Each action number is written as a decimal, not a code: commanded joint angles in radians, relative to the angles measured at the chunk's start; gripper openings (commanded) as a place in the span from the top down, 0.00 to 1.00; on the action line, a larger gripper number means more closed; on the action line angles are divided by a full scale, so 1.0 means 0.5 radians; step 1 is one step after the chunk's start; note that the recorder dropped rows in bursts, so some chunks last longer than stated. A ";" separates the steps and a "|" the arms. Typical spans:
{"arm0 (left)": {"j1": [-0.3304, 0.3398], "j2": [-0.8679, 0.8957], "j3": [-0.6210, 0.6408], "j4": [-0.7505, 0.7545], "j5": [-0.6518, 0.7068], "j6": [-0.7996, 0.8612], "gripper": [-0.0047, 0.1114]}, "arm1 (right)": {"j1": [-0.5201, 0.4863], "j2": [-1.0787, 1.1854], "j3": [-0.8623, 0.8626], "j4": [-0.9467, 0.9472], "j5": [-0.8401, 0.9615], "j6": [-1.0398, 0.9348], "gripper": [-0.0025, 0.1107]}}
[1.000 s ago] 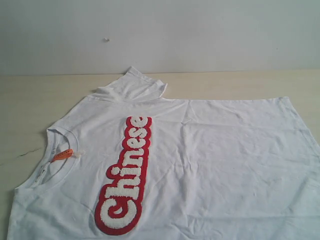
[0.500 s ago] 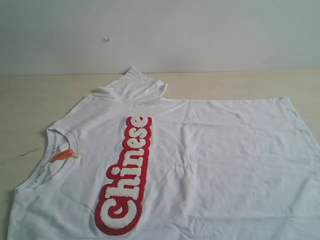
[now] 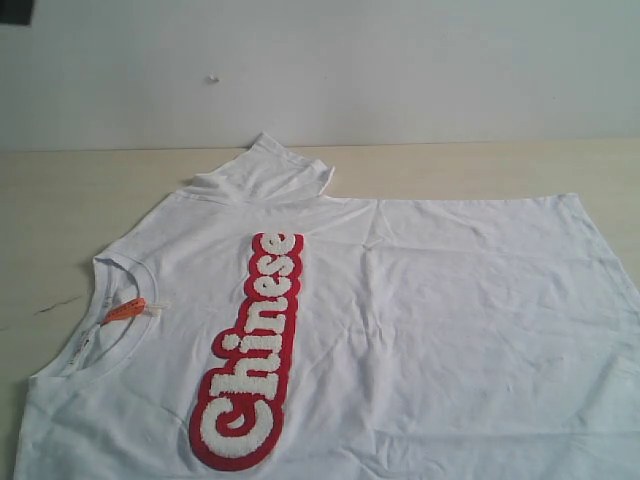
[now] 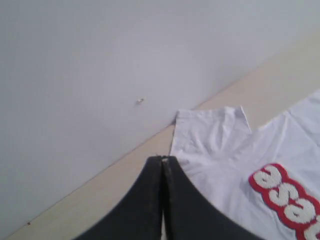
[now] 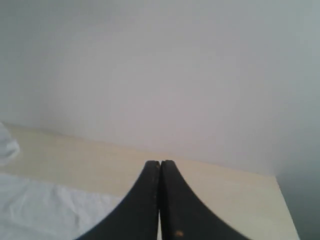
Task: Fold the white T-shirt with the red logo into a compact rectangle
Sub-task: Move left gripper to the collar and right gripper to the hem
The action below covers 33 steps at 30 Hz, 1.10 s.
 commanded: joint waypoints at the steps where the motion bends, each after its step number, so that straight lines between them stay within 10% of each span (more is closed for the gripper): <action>1: -0.094 0.219 -0.011 -0.048 0.094 0.242 0.96 | -0.012 0.284 -0.142 0.254 0.335 -0.828 0.98; 8: -0.188 0.482 -0.011 -0.056 0.849 1.625 0.96 | -0.012 0.594 -0.149 0.650 0.878 -2.221 0.98; 21: -0.188 0.637 0.107 -0.070 1.053 1.681 0.96 | -0.012 0.729 0.235 0.118 1.163 -2.215 0.94; 28: -0.188 0.649 0.210 -0.070 1.032 1.681 0.94 | -0.012 0.639 0.478 0.087 0.925 -2.207 0.57; 33: -0.188 0.649 0.231 -0.083 1.028 1.681 0.67 | -0.012 0.617 0.507 0.124 0.933 -2.216 0.16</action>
